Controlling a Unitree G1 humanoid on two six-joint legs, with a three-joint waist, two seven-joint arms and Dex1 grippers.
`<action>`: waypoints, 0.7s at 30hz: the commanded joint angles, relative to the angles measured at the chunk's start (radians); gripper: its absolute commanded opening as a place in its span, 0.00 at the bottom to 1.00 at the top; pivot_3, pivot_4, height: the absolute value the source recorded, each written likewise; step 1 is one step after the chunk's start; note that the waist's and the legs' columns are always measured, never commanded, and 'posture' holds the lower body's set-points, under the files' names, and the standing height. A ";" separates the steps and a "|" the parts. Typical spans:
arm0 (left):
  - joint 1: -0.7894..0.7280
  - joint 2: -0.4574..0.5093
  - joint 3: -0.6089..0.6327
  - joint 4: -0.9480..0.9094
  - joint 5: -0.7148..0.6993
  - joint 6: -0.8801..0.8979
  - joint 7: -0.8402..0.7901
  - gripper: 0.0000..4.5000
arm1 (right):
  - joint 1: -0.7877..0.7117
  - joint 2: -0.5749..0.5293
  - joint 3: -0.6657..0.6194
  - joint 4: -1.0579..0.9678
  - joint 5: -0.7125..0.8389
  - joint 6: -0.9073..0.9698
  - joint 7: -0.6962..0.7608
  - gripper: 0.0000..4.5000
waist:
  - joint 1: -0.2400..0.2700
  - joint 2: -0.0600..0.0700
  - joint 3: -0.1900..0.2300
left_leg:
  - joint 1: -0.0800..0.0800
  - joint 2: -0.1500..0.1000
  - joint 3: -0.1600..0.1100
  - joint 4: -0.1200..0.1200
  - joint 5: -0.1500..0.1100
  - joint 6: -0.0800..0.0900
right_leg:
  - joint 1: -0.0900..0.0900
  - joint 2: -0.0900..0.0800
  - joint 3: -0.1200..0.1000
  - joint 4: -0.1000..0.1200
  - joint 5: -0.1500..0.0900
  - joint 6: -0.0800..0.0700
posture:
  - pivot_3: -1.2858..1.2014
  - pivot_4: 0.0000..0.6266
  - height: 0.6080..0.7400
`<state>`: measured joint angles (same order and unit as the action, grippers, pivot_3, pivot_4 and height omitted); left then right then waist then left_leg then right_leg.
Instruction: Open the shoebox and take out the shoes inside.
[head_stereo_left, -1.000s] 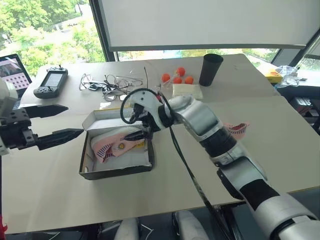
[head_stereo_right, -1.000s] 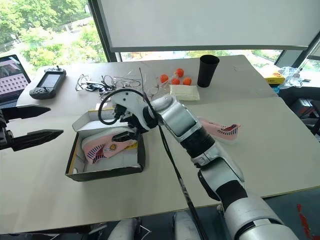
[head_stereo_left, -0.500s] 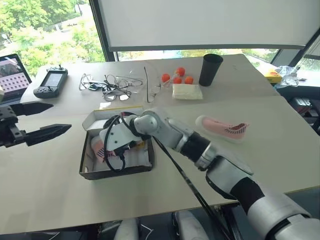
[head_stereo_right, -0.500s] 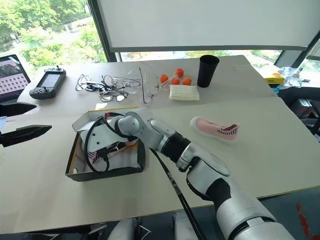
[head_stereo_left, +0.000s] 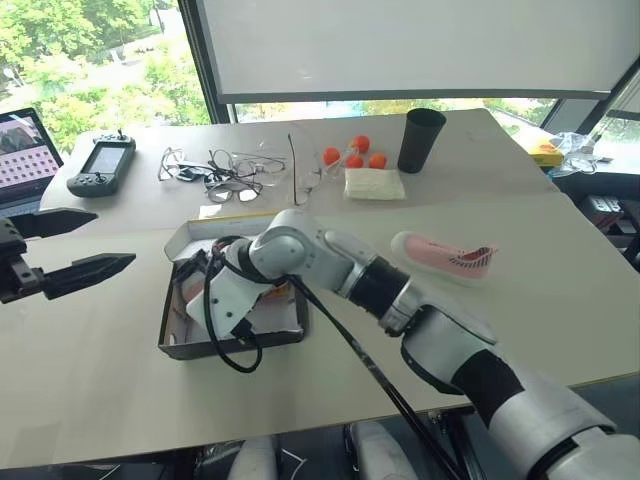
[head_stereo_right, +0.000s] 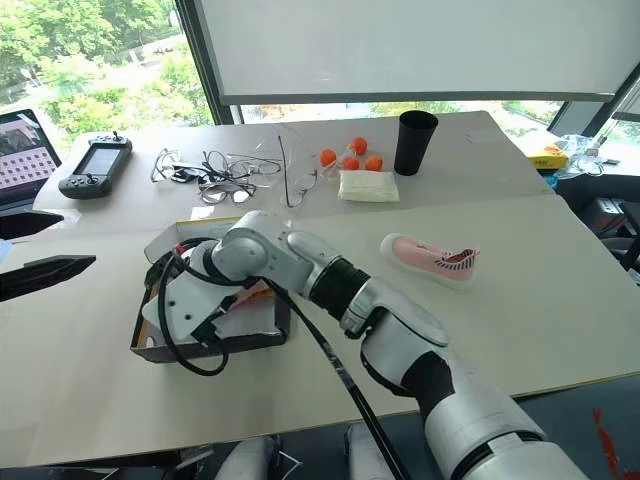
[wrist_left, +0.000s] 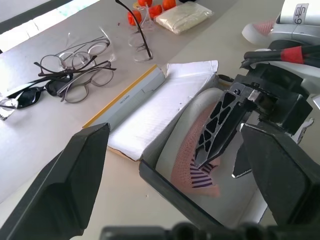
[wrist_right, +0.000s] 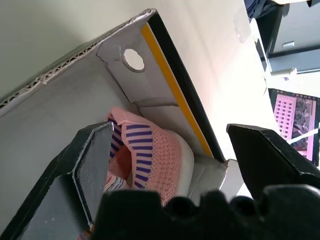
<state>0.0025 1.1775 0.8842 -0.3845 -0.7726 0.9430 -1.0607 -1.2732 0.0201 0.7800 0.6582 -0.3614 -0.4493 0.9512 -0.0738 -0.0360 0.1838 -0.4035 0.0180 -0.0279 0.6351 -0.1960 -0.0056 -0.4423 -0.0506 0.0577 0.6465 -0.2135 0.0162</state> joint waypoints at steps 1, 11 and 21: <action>-0.001 0.000 0.041 -0.026 -0.007 0.005 0.008 1.00 | 0.000 0.062 0.001 0.118 -0.049 -0.035 -0.073 0.96 | -0.001 0.000 0.000 | 0.000 0.000 0.000 0.000 0.000 0.000 | 0.000 0.000 0.000 0.000 0.000 0.000 | 0.52 0.24 1.00; 0.005 -0.009 0.048 -0.045 -0.019 0.022 0.022 1.00 | -0.022 0.179 0.006 0.400 -0.153 -0.083 -0.218 0.84 | -0.001 0.000 0.000 | 0.003 0.000 0.000 -0.001 0.000 -0.001 | 0.002 0.000 0.000 0.001 -0.001 -0.002 | 0.52 0.24 1.00; -0.001 -0.020 0.036 -0.052 -0.029 0.022 0.039 1.00 | -0.024 0.183 -0.026 0.435 -0.154 -0.094 -0.230 0.09 | -0.001 -0.001 0.000 | 0.005 0.001 0.000 -0.001 0.000 -0.001 | 0.004 0.002 0.000 0.002 -0.002 -0.003 | 0.52 0.24 1.00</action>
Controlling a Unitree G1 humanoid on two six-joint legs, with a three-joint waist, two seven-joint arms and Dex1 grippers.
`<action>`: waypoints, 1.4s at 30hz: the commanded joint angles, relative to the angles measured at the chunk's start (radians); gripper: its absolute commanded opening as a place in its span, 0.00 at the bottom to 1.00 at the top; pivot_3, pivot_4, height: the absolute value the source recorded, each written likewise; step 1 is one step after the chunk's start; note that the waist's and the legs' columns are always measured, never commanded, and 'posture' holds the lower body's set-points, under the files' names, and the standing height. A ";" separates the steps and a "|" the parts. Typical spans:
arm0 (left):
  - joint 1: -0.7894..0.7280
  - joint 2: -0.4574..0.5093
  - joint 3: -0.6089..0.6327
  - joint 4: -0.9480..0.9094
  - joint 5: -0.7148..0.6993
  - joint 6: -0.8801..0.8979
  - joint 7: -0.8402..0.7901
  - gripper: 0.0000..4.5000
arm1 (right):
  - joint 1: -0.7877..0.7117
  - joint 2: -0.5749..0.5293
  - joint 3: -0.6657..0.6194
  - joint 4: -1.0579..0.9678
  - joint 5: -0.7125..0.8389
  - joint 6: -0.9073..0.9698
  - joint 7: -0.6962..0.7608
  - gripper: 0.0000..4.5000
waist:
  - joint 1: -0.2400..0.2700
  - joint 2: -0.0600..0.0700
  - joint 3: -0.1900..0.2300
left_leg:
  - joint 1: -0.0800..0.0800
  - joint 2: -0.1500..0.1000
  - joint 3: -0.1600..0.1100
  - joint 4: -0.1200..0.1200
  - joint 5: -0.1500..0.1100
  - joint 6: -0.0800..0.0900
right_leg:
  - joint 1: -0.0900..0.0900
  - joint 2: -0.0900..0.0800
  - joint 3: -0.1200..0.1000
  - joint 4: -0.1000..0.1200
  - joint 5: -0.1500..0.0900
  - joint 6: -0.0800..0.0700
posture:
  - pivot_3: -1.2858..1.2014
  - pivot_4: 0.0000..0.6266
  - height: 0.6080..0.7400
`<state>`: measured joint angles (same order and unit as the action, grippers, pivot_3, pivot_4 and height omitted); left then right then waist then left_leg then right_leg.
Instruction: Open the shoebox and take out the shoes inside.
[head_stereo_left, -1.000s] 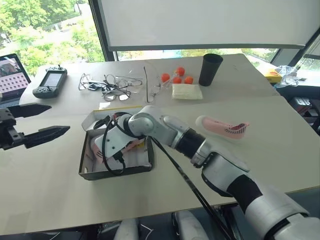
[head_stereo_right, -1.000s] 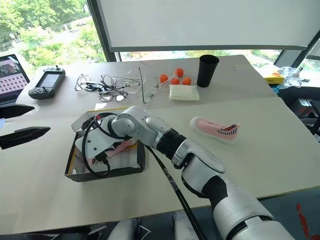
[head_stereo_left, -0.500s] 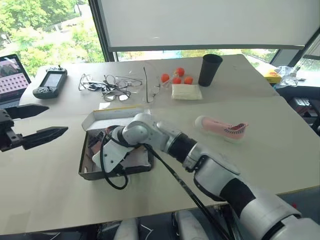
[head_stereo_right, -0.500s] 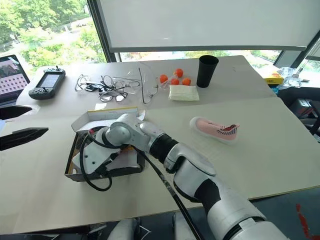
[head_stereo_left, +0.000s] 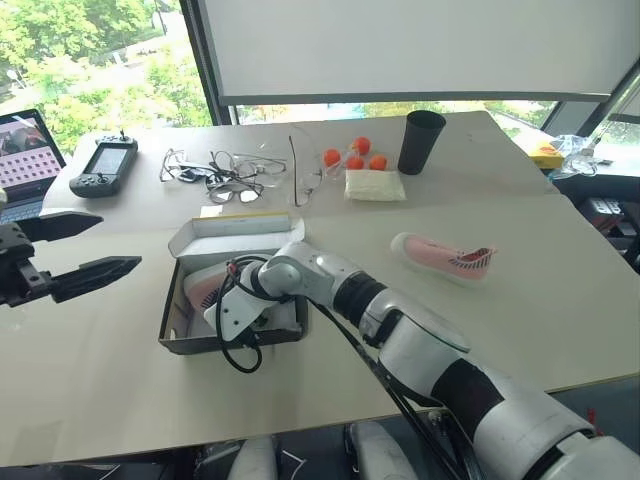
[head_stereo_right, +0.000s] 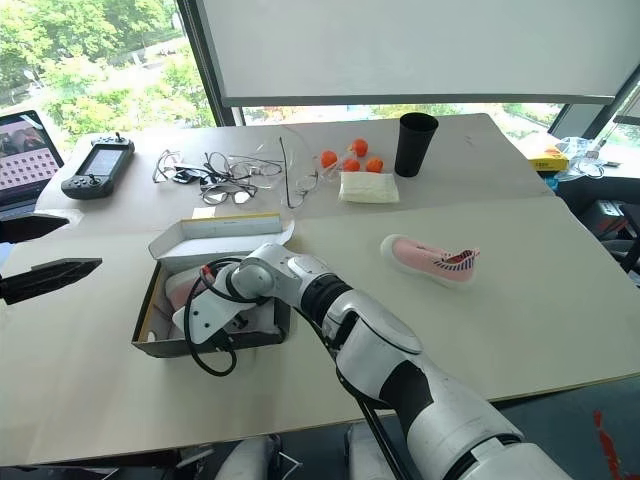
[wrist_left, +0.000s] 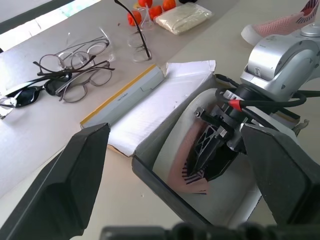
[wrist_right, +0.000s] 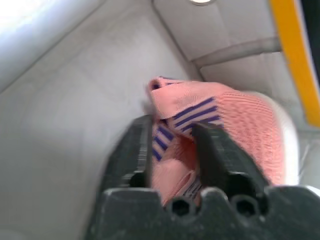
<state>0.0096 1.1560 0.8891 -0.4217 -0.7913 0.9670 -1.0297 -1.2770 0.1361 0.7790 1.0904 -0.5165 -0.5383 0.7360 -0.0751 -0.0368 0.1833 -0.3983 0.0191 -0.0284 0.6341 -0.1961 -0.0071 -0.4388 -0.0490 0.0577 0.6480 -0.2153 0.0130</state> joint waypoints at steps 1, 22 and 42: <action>-0.010 0.001 0.027 -0.014 -0.010 -0.004 0.009 1.00 | -0.020 0.067 -0.032 0.001 0.004 -0.003 -0.015 0.03 | 0.000 0.000 0.000 | 0.000 0.000 0.000 0.000 0.000 0.000 | 0.000 0.000 0.000 0.000 0.000 0.000 | 0.52 0.24 1.00; -0.088 -0.006 -0.095 0.030 -0.001 -0.066 0.032 1.00 | 0.103 -0.078 -0.251 -0.640 0.347 0.534 0.427 0.01 | 0.004 -0.001 0.000 | -0.001 0.011 0.001 0.001 -0.002 -0.004 | -0.001 0.011 -0.001 0.000 0.000 -0.002 | 0.52 0.24 1.00; -0.122 0.007 -0.143 0.067 0.009 -0.096 0.026 1.00 | 0.007 -0.126 -0.190 -0.487 -0.065 0.553 -0.115 0.01 | 0.002 -0.001 -0.001 | 0.000 0.012 0.001 0.001 -0.002 -0.004 | -0.002 0.013 0.000 0.001 0.000 -0.006 | 0.52 0.24 1.00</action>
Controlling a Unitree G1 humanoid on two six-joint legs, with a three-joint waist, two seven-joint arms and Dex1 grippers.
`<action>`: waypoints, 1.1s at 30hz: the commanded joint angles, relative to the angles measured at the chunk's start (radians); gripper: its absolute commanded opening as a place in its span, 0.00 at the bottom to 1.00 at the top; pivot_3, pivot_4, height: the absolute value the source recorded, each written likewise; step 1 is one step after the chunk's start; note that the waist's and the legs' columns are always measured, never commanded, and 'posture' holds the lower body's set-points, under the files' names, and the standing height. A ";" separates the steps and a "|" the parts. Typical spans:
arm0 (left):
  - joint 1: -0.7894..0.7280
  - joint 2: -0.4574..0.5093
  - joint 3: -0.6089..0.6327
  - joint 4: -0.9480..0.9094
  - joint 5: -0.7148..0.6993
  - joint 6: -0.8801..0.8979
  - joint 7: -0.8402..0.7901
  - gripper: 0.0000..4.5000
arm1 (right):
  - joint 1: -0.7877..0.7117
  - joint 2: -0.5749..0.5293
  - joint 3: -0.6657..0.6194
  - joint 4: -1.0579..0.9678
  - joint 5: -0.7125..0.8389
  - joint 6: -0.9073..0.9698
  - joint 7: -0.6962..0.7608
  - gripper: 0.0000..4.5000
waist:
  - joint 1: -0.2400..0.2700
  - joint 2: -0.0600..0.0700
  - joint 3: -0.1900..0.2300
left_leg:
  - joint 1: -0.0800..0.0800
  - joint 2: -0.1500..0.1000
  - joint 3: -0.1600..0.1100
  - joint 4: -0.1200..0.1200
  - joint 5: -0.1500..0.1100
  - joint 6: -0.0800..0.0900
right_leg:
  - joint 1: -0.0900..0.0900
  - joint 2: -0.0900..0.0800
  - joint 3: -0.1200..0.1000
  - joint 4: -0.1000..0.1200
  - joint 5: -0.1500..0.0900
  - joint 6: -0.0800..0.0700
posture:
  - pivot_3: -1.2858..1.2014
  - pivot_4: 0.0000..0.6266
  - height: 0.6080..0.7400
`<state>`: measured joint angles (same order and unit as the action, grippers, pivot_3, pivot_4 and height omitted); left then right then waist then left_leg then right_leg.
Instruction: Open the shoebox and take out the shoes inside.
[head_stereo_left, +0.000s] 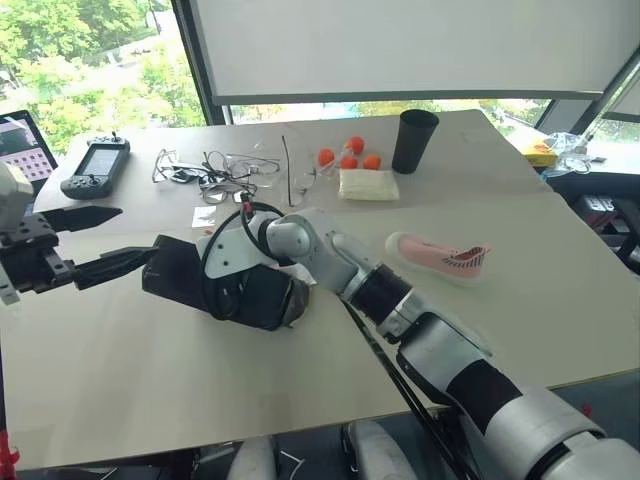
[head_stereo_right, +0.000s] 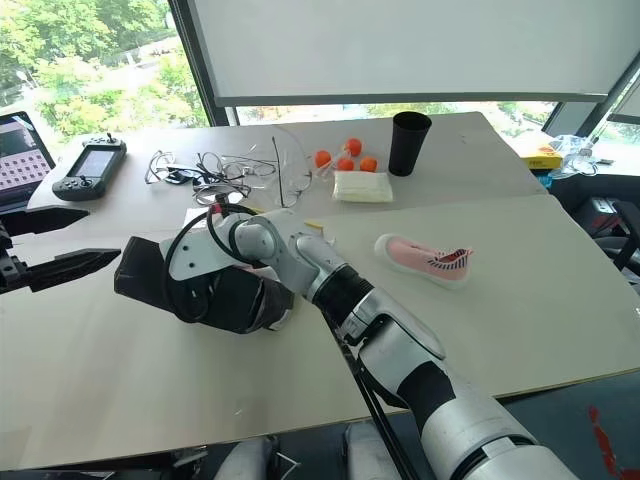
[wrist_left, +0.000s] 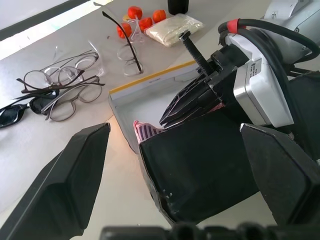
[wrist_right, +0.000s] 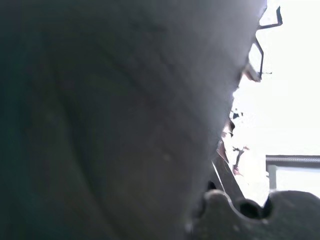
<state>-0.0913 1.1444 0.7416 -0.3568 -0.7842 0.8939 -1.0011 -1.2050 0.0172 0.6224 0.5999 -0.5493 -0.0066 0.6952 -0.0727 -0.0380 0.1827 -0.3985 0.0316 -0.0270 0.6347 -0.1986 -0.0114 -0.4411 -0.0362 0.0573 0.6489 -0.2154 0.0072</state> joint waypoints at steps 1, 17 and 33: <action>-0.026 0.019 -0.001 0.006 0.004 -0.026 -0.003 1.00 | -0.082 -0.009 -0.042 0.019 -0.032 0.020 -0.089 0.01 | 0.000 0.000 0.000 | 0.000 0.000 0.000 0.000 0.000 0.000 | 0.000 0.000 0.000 0.000 0.000 0.000 | 0.52 0.24 1.00; -0.075 0.005 -0.060 0.017 0.007 -0.052 0.012 1.00 | -0.187 -0.010 -0.016 0.174 -0.097 -0.165 -0.286 0.01 | -0.027 -0.001 -0.001 | -0.013 0.000 0.001 0.000 0.000 0.000 | -0.015 0.000 0.002 0.003 0.001 -0.001 | 0.52 0.24 1.00; -0.067 0.011 -0.214 0.043 0.126 -0.100 0.048 1.00 | 0.014 0.165 -0.186 -0.176 0.340 0.437 0.144 0.01 | -0.022 -0.002 -0.001 | -0.012 0.001 0.001 0.001 0.000 0.000 | -0.015 0.001 0.002 0.008 0.000 -0.001 | 0.52 0.24 1.00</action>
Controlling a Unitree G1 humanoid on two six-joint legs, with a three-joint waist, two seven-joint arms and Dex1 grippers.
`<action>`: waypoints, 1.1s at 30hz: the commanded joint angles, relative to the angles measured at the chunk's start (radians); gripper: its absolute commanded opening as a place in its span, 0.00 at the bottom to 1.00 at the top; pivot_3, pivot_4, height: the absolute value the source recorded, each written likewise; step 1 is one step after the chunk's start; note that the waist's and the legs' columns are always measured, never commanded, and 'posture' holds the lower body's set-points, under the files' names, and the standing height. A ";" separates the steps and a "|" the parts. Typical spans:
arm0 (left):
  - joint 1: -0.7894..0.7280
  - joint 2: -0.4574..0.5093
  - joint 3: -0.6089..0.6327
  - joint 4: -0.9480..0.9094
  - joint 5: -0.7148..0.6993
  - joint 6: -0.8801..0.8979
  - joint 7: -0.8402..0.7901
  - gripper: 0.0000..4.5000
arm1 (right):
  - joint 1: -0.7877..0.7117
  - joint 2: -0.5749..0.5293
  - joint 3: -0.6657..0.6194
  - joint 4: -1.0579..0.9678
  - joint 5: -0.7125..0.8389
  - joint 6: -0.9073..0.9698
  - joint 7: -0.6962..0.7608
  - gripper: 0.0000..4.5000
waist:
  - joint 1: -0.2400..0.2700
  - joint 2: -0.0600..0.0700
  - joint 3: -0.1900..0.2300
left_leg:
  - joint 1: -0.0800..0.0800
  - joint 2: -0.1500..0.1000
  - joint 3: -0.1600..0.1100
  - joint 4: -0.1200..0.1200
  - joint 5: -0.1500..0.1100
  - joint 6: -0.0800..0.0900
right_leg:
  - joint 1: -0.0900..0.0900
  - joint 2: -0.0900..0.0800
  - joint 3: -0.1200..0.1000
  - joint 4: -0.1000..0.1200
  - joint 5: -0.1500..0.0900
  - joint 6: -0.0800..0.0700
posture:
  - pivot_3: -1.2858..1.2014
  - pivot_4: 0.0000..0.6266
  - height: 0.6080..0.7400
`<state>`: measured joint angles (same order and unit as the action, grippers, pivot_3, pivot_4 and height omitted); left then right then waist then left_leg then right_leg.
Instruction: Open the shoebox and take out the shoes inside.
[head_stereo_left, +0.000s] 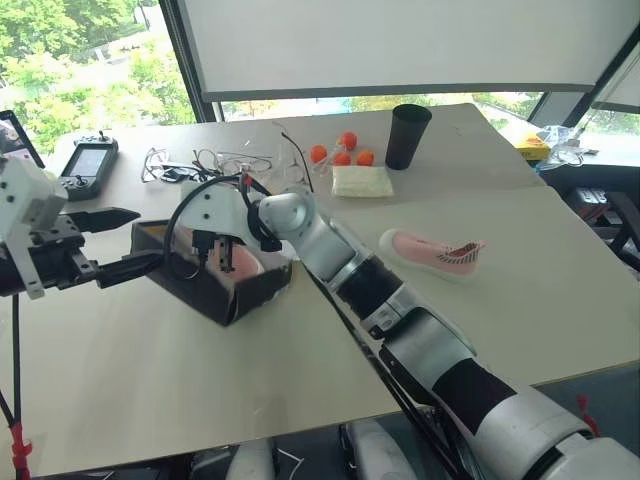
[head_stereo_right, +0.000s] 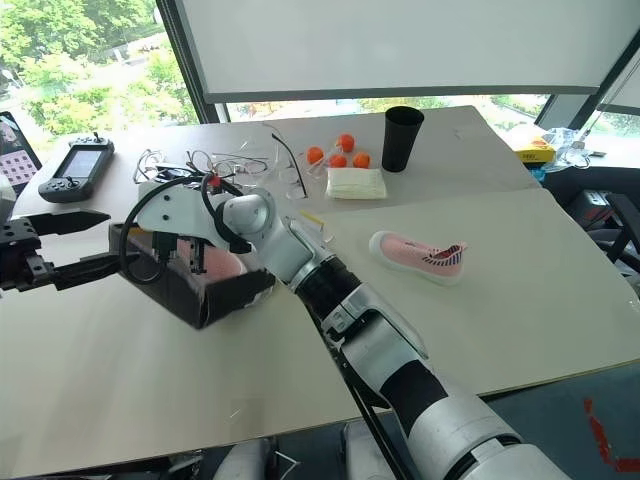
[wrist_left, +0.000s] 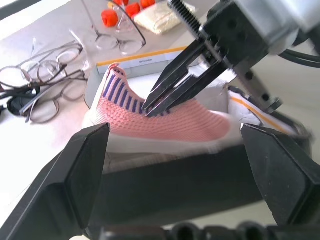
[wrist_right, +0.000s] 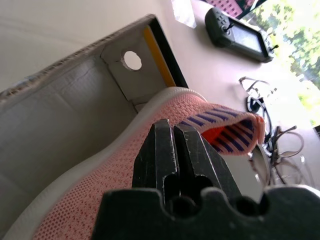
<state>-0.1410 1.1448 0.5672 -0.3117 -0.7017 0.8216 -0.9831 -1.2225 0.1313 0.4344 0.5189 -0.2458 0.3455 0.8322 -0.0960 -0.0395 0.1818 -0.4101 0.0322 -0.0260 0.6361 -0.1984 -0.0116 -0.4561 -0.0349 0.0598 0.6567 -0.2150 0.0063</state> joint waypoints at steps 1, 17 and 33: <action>-0.012 0.011 -0.052 -0.007 0.052 -0.033 0.028 1.00 | 0.034 0.049 0.004 -0.108 0.044 0.104 0.007 0.01 | 0.001 0.000 0.000 | 0.000 0.000 0.000 0.000 0.000 0.000 | 0.000 0.000 0.000 0.000 0.000 0.000 | 0.52 0.24 1.00; 0.077 -0.043 -0.115 -0.056 0.118 -0.054 0.044 1.00 | -0.130 0.058 -0.198 0.010 0.182 0.160 -0.223 0.01 | -0.002 -0.001 0.000 | -0.001 0.001 0.000 0.000 0.000 0.000 | -0.001 0.000 0.000 0.000 0.000 0.000 | 0.52 0.24 1.00; 0.012 -0.052 -0.065 -0.067 0.045 -0.029 0.030 1.00 | -0.293 -0.228 -0.481 -0.141 0.636 0.610 -0.004 0.01 | 0.006 -0.001 0.000 | -0.002 0.000 0.000 0.000 0.000 0.000 | -0.001 -0.001 -0.001 -0.002 0.000 0.000 | 0.52 0.24 1.00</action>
<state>-0.1041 1.0888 0.4415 -0.3538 -0.6210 0.7893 -0.9441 -1.5174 -0.0427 -0.0459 0.4685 0.3495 0.9253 0.7604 -0.0899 -0.0403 0.1813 -0.4130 0.0319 -0.0262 0.6365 -0.1985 -0.0115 -0.4568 -0.0357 0.0587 0.6549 -0.2152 0.0060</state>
